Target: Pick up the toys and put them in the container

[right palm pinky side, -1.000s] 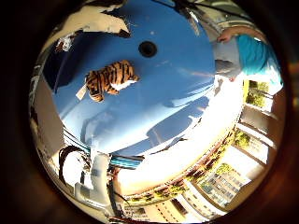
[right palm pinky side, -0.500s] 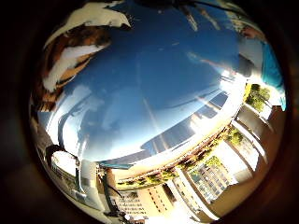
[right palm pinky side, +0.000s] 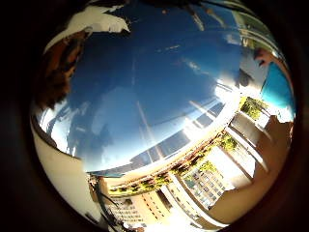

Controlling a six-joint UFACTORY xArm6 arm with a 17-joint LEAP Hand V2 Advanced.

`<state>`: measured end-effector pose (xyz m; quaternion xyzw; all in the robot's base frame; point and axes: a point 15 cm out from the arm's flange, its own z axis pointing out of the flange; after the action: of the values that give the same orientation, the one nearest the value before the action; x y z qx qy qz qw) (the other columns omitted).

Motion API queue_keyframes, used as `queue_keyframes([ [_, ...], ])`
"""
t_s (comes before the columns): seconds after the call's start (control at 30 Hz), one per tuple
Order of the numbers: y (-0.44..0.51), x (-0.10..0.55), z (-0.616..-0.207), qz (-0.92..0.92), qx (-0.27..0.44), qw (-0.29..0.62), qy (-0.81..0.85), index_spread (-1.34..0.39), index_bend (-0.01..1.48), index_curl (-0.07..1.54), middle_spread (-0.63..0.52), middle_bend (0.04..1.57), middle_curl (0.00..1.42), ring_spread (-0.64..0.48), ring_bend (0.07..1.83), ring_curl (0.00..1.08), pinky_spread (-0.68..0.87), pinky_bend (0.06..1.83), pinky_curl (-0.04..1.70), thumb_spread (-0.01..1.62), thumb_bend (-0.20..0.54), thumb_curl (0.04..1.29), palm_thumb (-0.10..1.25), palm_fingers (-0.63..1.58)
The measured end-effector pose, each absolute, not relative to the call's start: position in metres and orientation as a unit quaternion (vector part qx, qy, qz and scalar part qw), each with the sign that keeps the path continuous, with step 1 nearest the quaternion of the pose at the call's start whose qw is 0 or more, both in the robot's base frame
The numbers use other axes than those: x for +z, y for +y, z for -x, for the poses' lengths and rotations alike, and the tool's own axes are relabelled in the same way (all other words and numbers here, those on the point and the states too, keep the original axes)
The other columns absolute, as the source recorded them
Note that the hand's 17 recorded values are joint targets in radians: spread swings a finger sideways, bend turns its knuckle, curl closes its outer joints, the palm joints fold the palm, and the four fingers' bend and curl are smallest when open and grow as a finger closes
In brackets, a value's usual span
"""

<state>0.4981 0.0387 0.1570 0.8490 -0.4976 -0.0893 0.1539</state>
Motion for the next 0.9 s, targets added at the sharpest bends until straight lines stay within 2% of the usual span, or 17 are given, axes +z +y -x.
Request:
queue_keyframes([
  [0.13,0.038,0.169,-0.505,-0.855,-0.040,0.103,-0.507,-0.59,0.32,0.21,-0.23,0.99,0.79,-0.02,1.28,0.73,0.31,1.33,0.40,1.07,0.072,0.57,1.04,1.11],
  [0.33,0.030,0.203,-0.476,-0.853,-0.014,0.075,-0.517,-0.77,0.47,0.23,-0.26,1.08,0.93,-0.07,1.34,0.78,0.23,1.52,0.53,1.08,0.060,0.66,1.07,1.02],
  [0.73,0.067,0.313,-0.406,-0.838,-0.064,0.004,-0.542,-1.02,0.67,0.33,-0.28,1.17,1.10,-0.12,1.46,0.85,0.14,1.66,0.66,1.09,0.006,0.80,1.05,0.88],
  [0.9,0.098,0.370,-0.400,-0.846,-0.038,-0.032,-0.530,-1.07,0.71,0.40,-0.28,1.19,1.13,-0.13,1.50,0.87,0.12,1.68,0.70,1.09,-0.008,0.84,1.04,0.83],
])
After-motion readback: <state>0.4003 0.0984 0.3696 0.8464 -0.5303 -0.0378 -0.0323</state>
